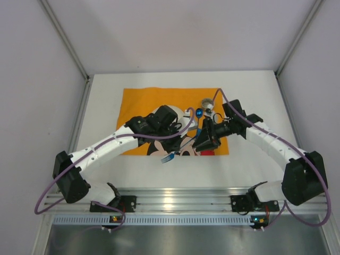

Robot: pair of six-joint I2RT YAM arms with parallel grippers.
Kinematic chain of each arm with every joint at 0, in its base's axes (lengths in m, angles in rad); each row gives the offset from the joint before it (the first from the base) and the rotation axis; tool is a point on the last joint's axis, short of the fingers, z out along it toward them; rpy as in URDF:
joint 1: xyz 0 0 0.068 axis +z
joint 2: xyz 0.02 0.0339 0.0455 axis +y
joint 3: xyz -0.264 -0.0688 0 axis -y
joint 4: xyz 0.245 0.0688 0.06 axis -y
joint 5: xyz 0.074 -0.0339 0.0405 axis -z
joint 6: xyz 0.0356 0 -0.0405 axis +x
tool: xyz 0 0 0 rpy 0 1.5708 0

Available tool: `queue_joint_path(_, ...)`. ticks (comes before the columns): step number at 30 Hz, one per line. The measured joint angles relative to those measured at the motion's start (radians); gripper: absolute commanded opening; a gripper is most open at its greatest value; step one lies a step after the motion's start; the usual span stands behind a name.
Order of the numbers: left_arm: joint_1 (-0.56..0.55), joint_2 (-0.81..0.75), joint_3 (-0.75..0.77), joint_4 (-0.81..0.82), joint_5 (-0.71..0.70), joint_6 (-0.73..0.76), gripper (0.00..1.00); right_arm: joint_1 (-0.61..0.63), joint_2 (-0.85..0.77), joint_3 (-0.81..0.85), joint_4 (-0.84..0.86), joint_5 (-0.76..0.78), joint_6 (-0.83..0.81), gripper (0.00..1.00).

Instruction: Set the dinner table for one person

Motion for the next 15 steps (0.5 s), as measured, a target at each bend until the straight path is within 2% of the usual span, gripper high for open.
queue_joint_path(3, 0.0, 0.0, 0.0, 0.0, 0.0, 0.0, 0.0, 0.0, 0.051, 0.06, 0.0, 0.01, -0.004, 0.41)
queue_joint_path(6, 0.0, 0.0, 0.0, 0.0, -0.001, 0.0, 0.0, 0.0, 0.087, 0.121, 0.002, 0.013, -0.006, 0.36)
queue_joint_path(7, 0.0, 0.0, 0.0, 0.0, -0.001, 0.0, 0.0, 0.0, 0.094, 0.134, 0.002, 0.014, -0.007, 0.3)
queue_joint_path(15, 0.0, 0.0, 0.0, -0.006, -0.012, 0.0, 0.0, 0.008, 0.111, 0.156, -0.009, 0.039, -0.027, 0.08)
